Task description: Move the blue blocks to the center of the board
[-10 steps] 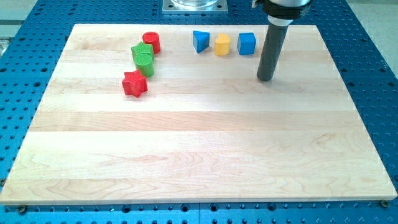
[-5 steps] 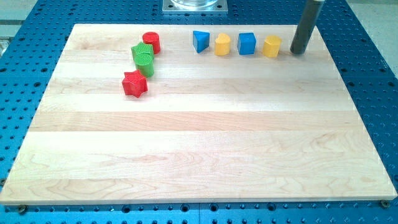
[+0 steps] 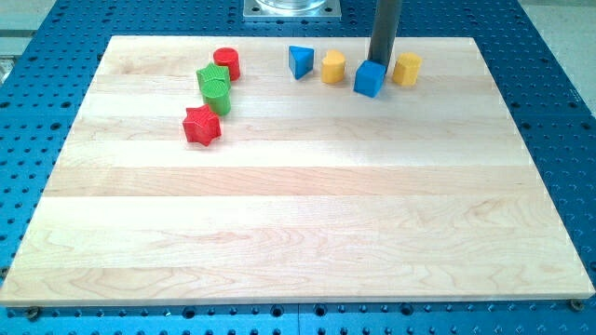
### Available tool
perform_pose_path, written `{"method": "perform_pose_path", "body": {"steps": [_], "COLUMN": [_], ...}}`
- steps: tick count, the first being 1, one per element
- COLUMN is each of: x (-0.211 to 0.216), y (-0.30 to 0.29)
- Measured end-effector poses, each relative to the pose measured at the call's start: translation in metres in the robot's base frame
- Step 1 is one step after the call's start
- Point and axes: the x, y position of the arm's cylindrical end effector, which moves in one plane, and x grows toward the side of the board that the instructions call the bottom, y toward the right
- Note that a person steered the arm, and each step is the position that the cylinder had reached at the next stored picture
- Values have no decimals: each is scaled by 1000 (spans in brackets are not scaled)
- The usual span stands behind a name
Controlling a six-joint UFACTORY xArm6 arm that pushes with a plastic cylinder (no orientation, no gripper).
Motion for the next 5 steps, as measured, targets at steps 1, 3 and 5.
{"method": "perform_pose_path", "body": {"steps": [1, 3, 5], "x": [48, 82, 7], "y": [-5, -30, -6]}}
